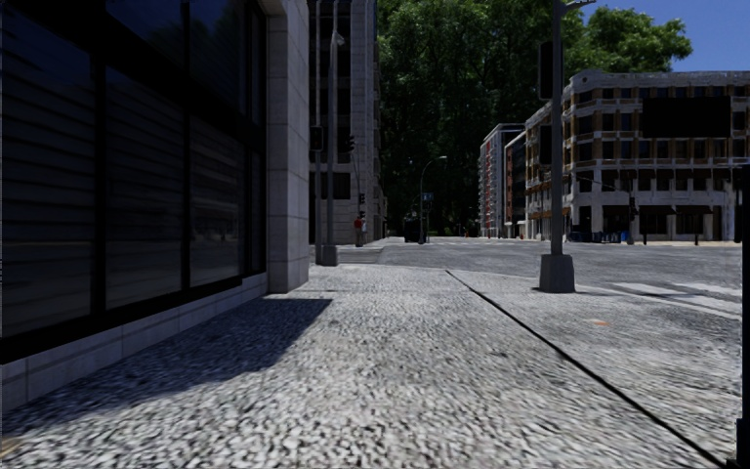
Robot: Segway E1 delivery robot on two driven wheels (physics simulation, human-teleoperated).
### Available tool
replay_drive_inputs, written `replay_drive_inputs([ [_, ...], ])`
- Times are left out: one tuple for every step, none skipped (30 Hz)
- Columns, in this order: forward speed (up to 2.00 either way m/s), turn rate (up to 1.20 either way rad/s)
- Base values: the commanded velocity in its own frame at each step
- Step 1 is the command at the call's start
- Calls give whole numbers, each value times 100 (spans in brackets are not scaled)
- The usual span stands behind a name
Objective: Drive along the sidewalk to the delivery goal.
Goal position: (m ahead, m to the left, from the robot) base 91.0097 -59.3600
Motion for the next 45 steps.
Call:
replay_drive_inputs([
  [200, -69],
  [200, -77],
  [200, -77],
  [200, -79],
  [200, -79],
  [200, -80],
  [200, -80],
  [200, -80],
  [200, -80],
  [200, -80],
  [200, -80],
  [200, -80],
  [200, -80],
  [200, -80],
  [200, -80],
  [200, -80],
  [200, -80],
  [200, -80],
  [200, -80],
  [200, -80],
  [200, -80],
  [200, -80],
  [200, -80],
  [200, -80],
  [200, -80],
  [200, -80],
  [200, -80],
  [200, -80],
  [200, -80],
  [200, -79],
  [200, -79],
  [200, -79],
  [200, -79],
  [200, -79],
  [200, -79],
  [200, -79],
  [200, -78],
  [200, -77],
  [200, -77],
  [200, -77],
  [200, -77],
  [200, -77],
  [200, -76],
  [200, -76],
  [200, -73],
])
